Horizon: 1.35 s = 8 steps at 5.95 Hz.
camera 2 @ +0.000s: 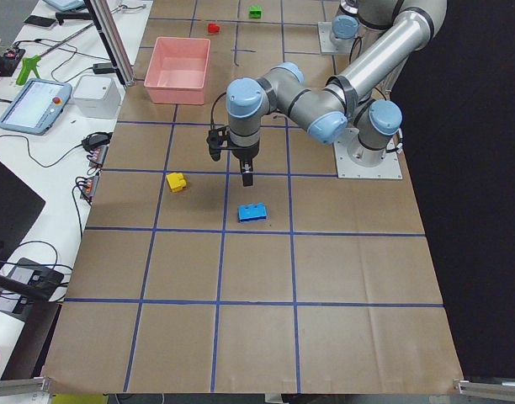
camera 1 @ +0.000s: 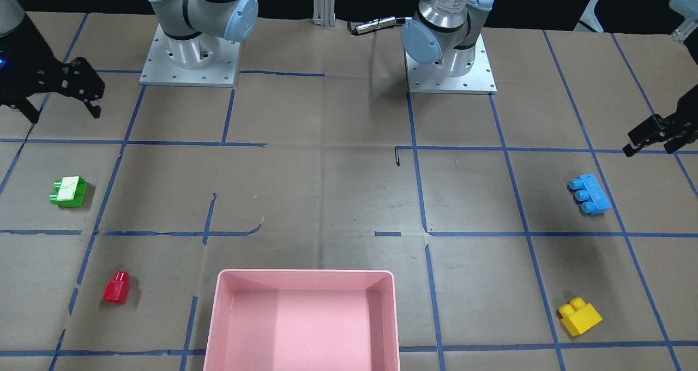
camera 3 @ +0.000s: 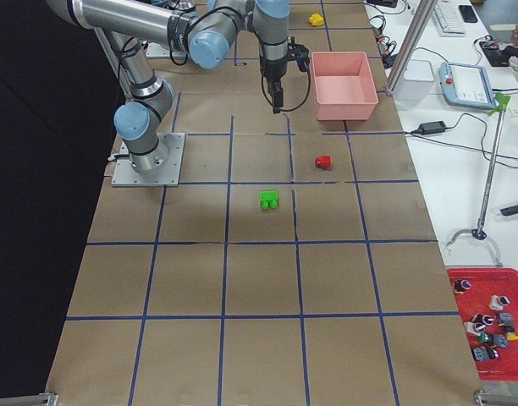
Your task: Put all blocks into box
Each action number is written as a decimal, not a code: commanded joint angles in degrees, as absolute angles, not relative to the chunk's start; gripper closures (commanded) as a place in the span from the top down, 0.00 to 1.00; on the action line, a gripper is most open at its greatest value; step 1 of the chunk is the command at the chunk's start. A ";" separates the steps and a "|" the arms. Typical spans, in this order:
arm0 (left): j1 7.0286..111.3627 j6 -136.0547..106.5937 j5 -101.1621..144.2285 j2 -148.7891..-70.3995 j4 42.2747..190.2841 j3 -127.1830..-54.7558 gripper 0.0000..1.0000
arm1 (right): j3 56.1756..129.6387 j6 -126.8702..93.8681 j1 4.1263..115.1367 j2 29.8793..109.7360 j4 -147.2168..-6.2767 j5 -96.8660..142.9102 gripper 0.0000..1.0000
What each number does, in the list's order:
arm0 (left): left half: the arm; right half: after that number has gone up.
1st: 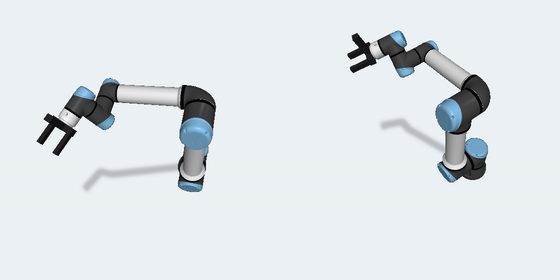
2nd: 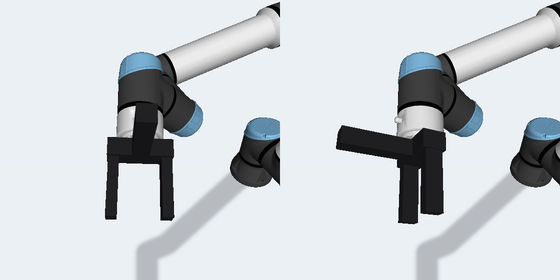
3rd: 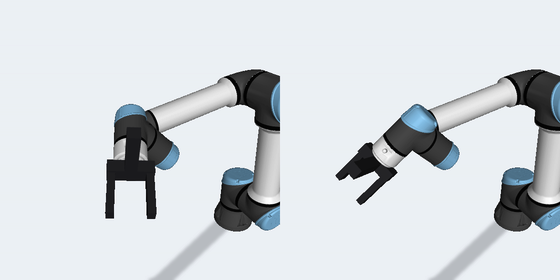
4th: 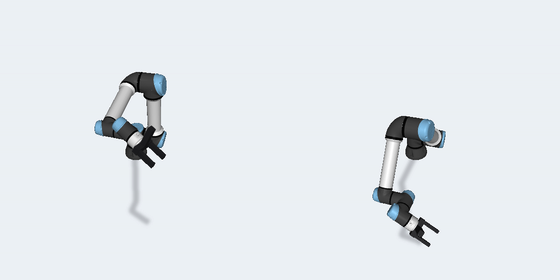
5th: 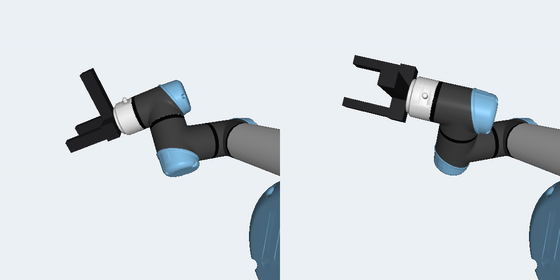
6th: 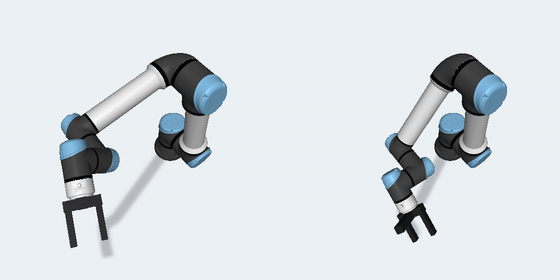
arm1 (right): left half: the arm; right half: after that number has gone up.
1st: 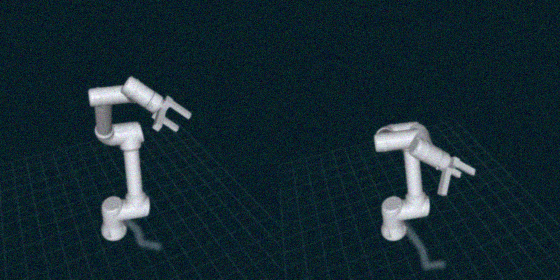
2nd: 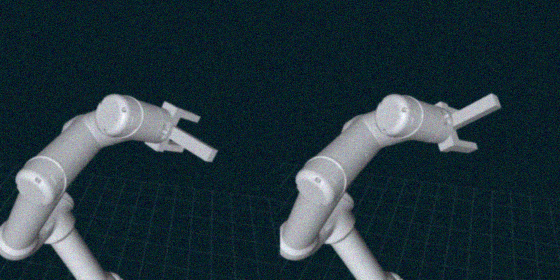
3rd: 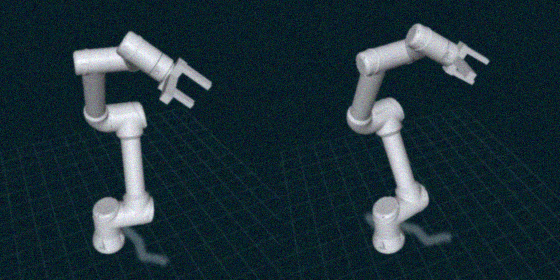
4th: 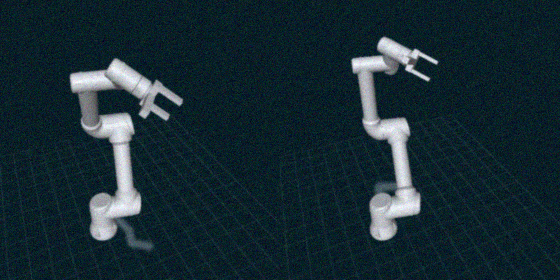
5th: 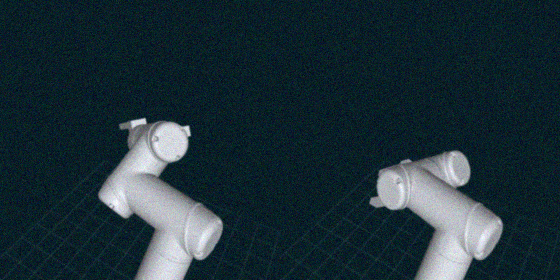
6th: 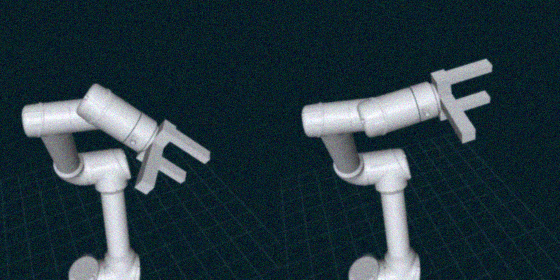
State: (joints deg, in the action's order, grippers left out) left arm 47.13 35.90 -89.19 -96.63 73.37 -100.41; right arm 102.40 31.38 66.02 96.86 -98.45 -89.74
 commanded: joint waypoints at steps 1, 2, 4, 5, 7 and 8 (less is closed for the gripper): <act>44.59 35.59 -88.95 -102.70 62.98 -104.58 0.99 | 106.85 34.19 56.90 95.29 -111.41 -89.65 1.00; 43.26 35.42 -88.77 -107.62 58.32 -105.02 0.99 | 111.92 34.10 56.34 93.53 -117.27 -89.65 1.00; 43.68 35.07 -88.68 -112.04 54.41 -105.12 0.99 | 117.58 42.30 51.80 85.30 -123.38 -89.74 0.99; 45.51 32.37 -88.16 -113.02 54.06 -105.20 0.99 | 117.86 42.62 51.59 79.95 -130.45 -89.74 0.99; 46.67 32.08 -88.15 -113.90 53.96 -105.99 0.99 | 120.39 42.54 51.68 75.24 -137.09 -89.74 0.99; 46.32 32.08 -88.24 -113.91 53.96 -106.87 0.99 | 122.15 42.28 51.68 75.32 -137.46 -89.74 0.99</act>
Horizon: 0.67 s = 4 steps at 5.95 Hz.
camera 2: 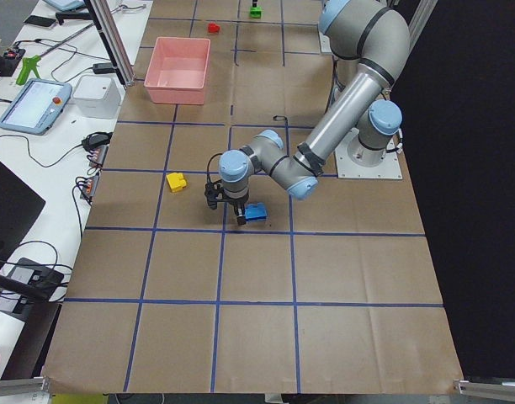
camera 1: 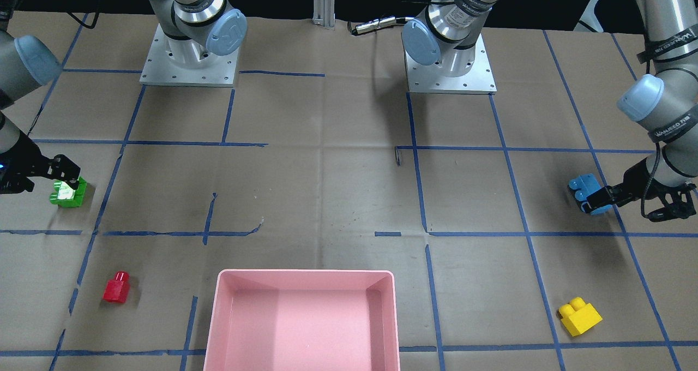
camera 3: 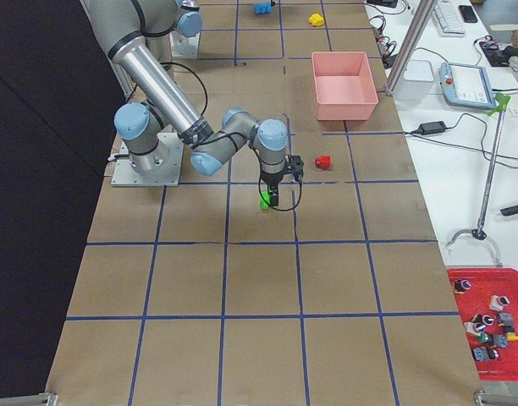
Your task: Put all blocks into box
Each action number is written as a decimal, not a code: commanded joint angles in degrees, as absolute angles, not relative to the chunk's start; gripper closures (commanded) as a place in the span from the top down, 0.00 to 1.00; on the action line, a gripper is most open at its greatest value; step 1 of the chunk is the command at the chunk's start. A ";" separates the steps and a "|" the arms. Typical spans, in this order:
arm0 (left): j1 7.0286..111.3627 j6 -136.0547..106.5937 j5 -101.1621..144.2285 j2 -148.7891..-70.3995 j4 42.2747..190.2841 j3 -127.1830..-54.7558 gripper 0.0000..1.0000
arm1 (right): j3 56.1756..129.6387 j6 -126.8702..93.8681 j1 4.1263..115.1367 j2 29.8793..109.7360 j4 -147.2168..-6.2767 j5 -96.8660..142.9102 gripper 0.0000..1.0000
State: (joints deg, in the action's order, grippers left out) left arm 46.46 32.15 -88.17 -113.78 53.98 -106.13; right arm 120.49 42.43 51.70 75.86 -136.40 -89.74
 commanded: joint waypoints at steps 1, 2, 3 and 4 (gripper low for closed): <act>44.75 32.52 -88.42 -113.82 54.05 -107.75 0.99 | 122.43 42.10 51.94 75.24 -137.46 -89.74 0.99; 44.21 32.78 -88.42 -113.99 54.05 -108.28 0.99 | 122.52 42.36 52.03 74.97 -138.51 -89.74 0.99; 44.21 32.96 -88.42 -113.99 54.05 -108.28 0.98 | 122.43 42.45 52.03 74.88 -138.69 -89.91 0.99; 44.21 33.13 -88.33 -113.99 54.05 -108.28 0.90 | 122.26 42.54 51.94 74.36 -138.69 -90.26 0.97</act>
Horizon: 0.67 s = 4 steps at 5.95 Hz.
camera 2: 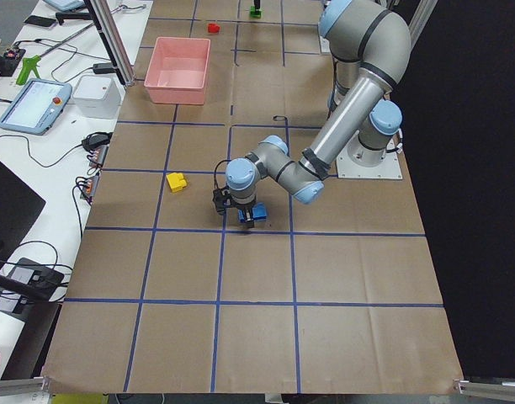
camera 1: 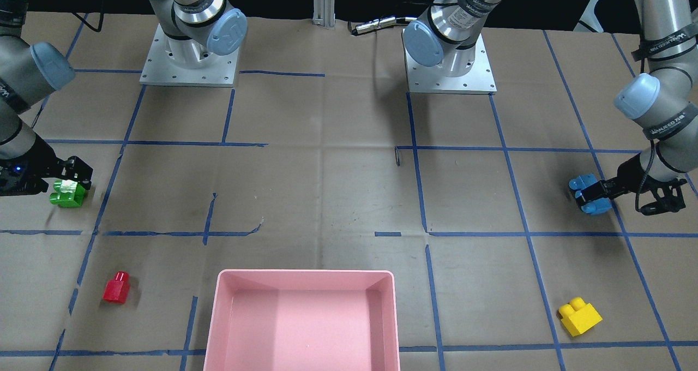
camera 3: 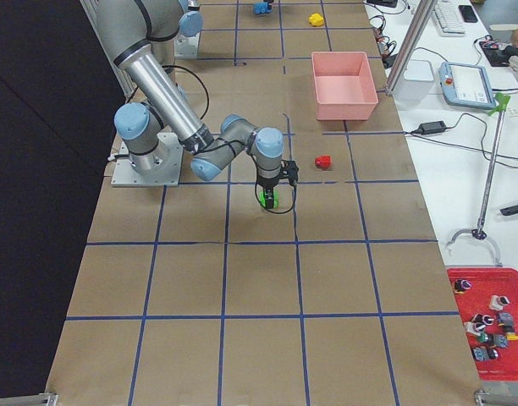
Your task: Put all blocks into box
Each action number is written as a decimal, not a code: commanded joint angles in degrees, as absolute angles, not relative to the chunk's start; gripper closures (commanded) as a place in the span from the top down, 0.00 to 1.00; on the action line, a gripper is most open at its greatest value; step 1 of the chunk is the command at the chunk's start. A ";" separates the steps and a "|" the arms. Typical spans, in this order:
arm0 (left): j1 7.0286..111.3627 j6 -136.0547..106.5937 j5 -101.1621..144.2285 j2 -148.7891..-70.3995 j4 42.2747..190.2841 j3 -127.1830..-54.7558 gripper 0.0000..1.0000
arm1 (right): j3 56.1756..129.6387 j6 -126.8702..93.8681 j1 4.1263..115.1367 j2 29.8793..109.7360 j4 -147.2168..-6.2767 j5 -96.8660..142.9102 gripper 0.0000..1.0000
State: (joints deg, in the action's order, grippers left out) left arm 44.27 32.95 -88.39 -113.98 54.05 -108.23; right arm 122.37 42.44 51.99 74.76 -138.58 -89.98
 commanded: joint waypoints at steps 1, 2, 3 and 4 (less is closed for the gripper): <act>44.21 33.22 -88.42 -114.08 54.05 -108.19 0.70 | 122.08 42.63 51.94 73.40 -139.04 -90.35 0.92; 44.21 33.14 -88.59 -114.08 54.14 -108.11 0.55 | 121.82 42.80 51.94 73.21 -139.04 -90.44 0.91; 44.21 33.13 -88.59 -114.08 54.23 -107.93 0.44 | 121.99 42.80 51.94 73.21 -138.96 -90.53 0.82; 44.21 33.13 -88.68 -114.08 54.84 -107.41 0.31 | 121.91 42.80 51.94 73.39 -138.52 -90.79 0.55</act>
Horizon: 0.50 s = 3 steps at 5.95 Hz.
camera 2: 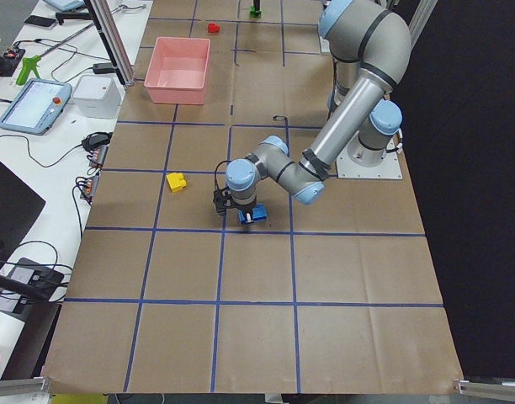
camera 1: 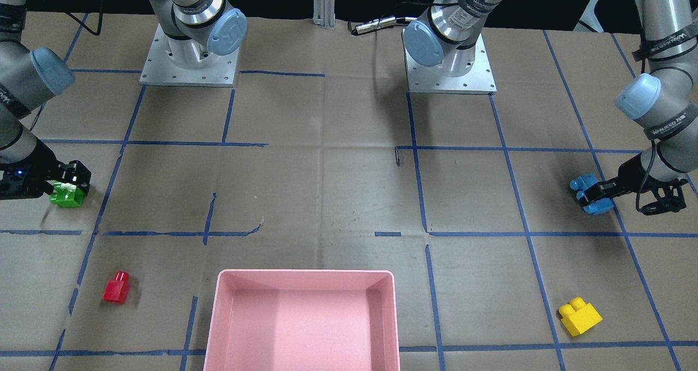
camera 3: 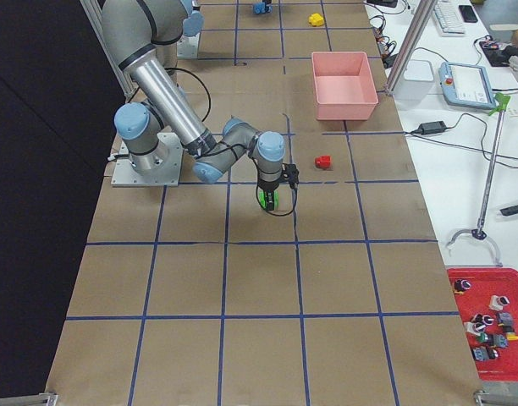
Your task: Put all blocks into box
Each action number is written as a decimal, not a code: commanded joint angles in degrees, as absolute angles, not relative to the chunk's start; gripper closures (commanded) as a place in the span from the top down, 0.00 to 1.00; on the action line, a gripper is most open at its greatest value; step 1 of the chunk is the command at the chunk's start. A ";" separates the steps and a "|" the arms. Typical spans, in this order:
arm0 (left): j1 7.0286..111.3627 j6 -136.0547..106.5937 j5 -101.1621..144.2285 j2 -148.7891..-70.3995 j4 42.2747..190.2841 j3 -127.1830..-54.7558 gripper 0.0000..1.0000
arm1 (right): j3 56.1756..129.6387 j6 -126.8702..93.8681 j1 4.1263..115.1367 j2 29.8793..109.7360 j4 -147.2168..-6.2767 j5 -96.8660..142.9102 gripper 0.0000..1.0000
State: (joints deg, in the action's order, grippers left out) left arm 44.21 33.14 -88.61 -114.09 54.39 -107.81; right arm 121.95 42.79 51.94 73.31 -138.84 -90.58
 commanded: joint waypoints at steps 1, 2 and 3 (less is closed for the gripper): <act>44.38 33.13 -88.77 -113.56 55.28 -106.97 0.20 | 121.73 42.19 51.94 73.74 -138.17 -90.79 0.22; 45.34 32.87 -88.77 -111.81 59.55 -104.44 0.18 | 120.16 41.84 52.03 74.35 -137.21 -90.36 0.14; 47.18 32.35 -89.03 -109.88 70.99 -96.67 0.16 | 117.19 42.01 52.21 75.57 -136.94 -89.57 0.08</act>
